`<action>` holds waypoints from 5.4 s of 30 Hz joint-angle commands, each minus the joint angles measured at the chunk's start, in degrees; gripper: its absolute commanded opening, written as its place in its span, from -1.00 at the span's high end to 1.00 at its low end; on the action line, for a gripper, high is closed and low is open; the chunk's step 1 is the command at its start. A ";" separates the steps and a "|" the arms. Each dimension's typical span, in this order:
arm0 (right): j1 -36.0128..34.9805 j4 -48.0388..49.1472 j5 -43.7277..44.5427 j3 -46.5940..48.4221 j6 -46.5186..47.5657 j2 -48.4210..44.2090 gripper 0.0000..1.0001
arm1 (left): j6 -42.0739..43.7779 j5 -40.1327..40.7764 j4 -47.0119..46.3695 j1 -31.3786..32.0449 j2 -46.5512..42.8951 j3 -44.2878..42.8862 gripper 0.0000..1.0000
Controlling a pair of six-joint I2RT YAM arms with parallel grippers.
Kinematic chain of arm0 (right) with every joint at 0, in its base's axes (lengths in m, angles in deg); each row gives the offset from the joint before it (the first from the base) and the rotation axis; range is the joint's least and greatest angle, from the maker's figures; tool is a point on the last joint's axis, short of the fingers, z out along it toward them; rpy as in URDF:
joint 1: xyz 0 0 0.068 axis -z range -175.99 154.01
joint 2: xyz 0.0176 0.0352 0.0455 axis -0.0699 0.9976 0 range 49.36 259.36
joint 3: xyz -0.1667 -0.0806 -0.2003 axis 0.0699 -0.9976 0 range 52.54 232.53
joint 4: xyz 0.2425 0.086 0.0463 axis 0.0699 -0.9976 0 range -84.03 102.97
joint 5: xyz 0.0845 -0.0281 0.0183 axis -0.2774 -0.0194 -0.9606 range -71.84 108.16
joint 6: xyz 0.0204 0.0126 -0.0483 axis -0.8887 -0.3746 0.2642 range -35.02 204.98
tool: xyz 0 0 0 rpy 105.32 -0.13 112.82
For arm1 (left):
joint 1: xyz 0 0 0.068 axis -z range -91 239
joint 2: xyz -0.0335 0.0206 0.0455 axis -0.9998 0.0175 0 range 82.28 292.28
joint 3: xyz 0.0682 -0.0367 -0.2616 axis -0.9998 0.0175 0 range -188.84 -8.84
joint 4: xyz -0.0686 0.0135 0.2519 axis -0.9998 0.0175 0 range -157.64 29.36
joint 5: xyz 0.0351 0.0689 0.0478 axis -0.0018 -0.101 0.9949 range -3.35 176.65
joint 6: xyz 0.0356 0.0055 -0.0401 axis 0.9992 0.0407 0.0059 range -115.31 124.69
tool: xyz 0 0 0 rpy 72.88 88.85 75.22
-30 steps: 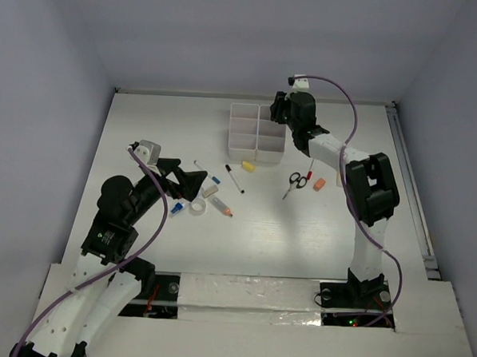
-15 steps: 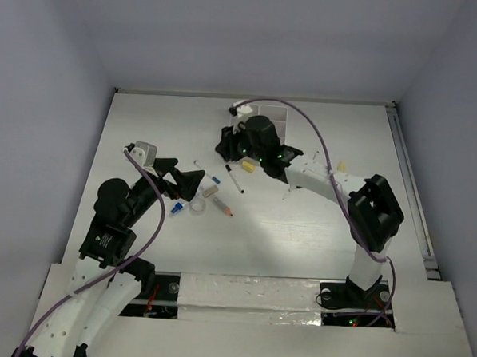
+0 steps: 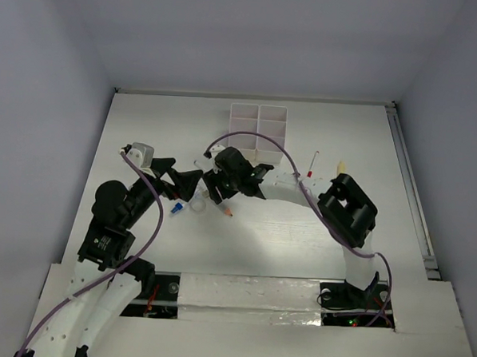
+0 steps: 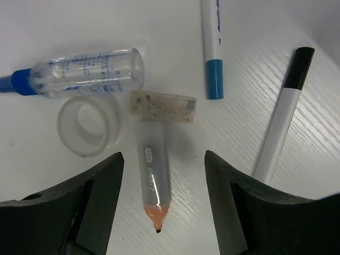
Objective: Sort the stationery into containers
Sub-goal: Pick up the stationery from the center of the board, then place the stationery in the storage box, then pick up the stationery from the center of the board.
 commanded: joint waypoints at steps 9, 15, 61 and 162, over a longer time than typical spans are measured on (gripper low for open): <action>-0.73 -0.94 3.89 7.58 0.14 5.29 -0.41 | 0.11 -0.68 -2.29 -0.30 -0.26 -1.64 -0.98; -0.73 -1.46 4.51 9.78 0.31 7.49 -0.46 | 0.20 -0.77 -2.38 -0.30 -0.26 -1.64 -0.98; -2.84 -2.87 13.92 11.90 -0.04 10.49 0.00 | 0.20 -1.30 -2.47 -0.30 -0.08 -1.55 -0.98; -6.71 -4.10 3.46 8.73 -3.20 4.41 0.19 | -0.77 7.40 -0.18 -3.73 -1.40 -2.43 -0.98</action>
